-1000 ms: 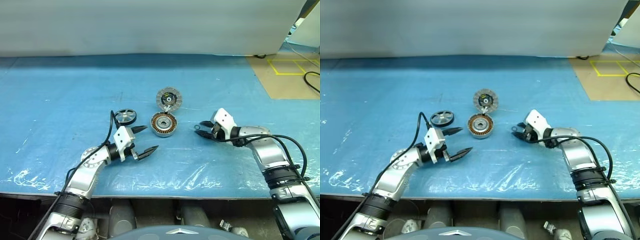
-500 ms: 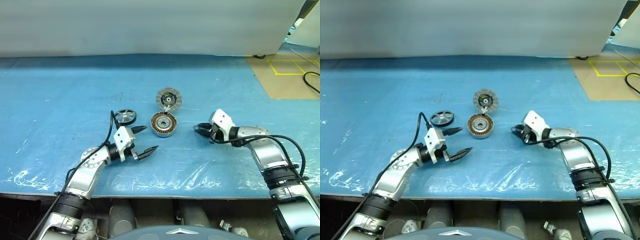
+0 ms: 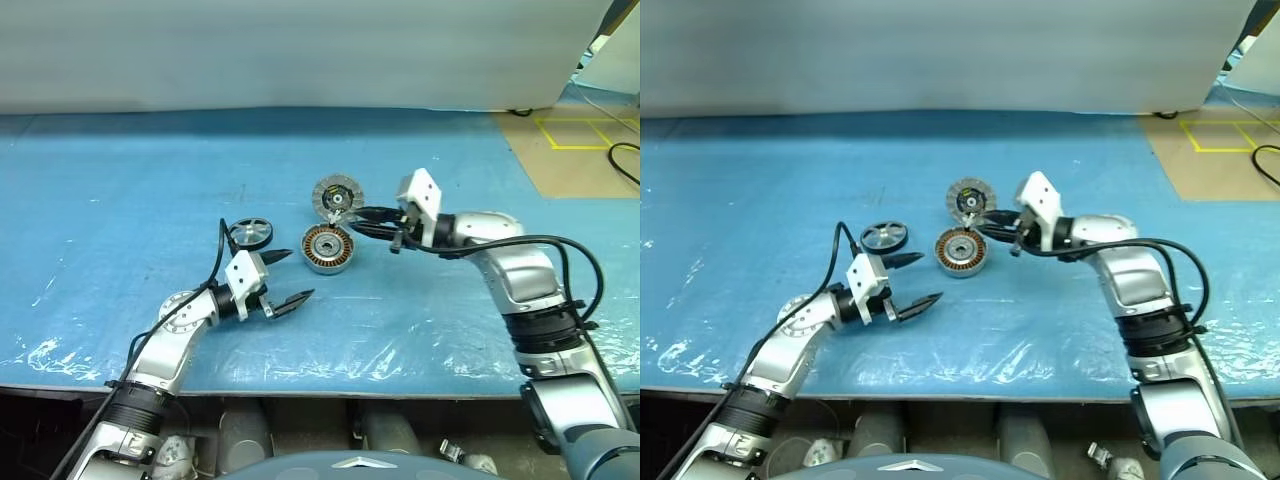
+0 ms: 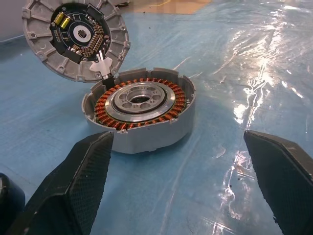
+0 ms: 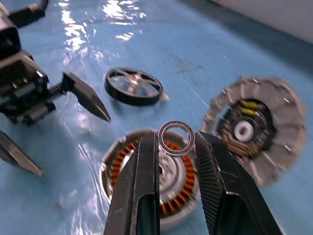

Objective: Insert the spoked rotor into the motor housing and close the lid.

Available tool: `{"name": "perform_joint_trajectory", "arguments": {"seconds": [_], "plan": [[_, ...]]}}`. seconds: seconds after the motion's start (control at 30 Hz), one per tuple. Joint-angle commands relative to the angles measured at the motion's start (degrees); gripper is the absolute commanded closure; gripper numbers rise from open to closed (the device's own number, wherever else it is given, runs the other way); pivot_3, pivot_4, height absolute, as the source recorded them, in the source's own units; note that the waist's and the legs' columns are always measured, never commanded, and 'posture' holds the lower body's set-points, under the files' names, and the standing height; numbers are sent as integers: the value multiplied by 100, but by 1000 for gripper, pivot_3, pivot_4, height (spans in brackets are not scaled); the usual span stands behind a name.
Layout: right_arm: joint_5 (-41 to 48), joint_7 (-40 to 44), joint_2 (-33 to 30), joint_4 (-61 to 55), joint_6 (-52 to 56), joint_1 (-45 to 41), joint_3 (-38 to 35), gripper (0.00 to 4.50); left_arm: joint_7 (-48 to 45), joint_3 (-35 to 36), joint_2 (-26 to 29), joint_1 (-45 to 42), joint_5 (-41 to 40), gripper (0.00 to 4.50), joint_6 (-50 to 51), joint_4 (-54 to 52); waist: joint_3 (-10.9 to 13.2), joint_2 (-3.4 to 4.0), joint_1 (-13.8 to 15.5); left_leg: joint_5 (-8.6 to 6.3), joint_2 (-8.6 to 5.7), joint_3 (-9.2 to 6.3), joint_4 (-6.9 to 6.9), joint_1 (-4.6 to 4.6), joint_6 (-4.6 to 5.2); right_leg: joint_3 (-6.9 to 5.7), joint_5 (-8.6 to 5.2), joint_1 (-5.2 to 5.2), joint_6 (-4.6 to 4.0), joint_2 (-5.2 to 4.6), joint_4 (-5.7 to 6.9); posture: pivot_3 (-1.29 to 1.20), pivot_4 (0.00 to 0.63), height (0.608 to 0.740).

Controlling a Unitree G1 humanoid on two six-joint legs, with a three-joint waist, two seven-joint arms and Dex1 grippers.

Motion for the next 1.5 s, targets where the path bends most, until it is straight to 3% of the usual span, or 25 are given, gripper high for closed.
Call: {"name": "perform_joint_trajectory", "arguments": {"seconds": [0.03, 0.33, 0.7, 1.5], "plan": [[-307, -309, 187, -25, 78, -227, 386, 3850, -17, 93, 41, -35, -39, 0, -84, -127, 0, 1, 1, 0, -1, 0, 0, -1, -1, 0, 0, -1, 0, 0, 0, 0, 150, 740], [-704, -701, 424, 692, 239, -539, 613, 3850, 40, 124, 108, 85, -26, 0, -68, -232, 1, 2, 14, 1, -1, -1, -4, -7, -4, 0, 0, -1, 1, -2, -6, 0, 150, 740], [-788, -390, 175, 526, 314, -389, 845, 3850, 59, 110, 112, 22, -39, 0, -70, -198, 2, 3, 10, 1, -1, -1, -5, -5, -3, 0, 1, -2, 2, -1, -5, 0, 150, 740], [-1082, -454, 242, 654, 101, -322, 989, 3850, 13, 53, 127, 119, -28, 0, -47, -284, 2, 3, 12, 1, -1, -1, -5, -3, -3, 1, 1, -1, 2, -2, -3, 0, 150, 740]]}}
